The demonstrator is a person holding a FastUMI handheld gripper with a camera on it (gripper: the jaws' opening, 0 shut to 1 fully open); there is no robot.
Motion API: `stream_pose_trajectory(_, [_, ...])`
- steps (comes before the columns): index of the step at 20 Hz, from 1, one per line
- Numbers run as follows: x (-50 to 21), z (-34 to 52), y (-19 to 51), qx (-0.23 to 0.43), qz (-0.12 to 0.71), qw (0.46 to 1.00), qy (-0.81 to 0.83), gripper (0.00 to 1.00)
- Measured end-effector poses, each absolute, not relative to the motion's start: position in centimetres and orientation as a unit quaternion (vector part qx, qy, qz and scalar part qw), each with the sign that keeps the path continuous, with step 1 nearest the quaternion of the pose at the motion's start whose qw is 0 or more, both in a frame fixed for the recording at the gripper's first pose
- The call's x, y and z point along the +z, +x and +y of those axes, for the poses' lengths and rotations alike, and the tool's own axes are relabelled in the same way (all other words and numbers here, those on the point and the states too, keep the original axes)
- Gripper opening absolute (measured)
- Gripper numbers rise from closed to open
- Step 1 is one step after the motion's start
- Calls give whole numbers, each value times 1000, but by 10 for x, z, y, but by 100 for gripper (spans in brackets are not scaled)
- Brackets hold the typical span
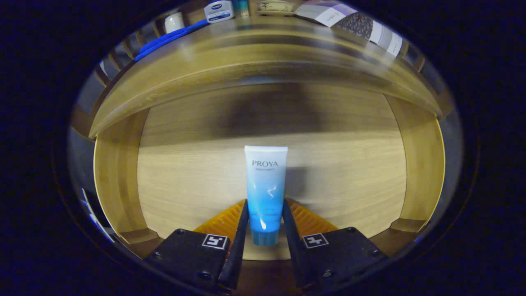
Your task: Pull open the drawer, take out the items inside it, and place them on the countertop above the cabinet.
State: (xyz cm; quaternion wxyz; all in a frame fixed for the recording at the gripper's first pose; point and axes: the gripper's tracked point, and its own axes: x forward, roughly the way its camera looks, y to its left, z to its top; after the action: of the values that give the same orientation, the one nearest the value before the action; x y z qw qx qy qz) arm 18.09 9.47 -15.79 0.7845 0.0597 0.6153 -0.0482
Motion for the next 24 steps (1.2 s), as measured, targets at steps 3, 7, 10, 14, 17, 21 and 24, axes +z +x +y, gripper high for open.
stream_pose_trajectory(3, [-156, 93, 179, -51, 614, 784, 69, 49])
stream_pose_trajectory(7, [-147, 90, 174, -49, 604, 791, 83, 46])
stream_pose_trajectory(10, [-125, 92, 162, -41, 589, 802, 91, 46])
stream_pose_trajectory(14, [-97, 89, 151, -40, 571, 816, 85, 46])
stream_pose_trajectory(17, [-75, 86, 148, -42, 555, 827, 84, 46])
stream_pose_trajectory(21, [-48, 83, 151, -48, 535, 840, 73, 46])
stream_pose_trajectory(24, [-29, 78, 162, -56, 517, 852, 66, 46])
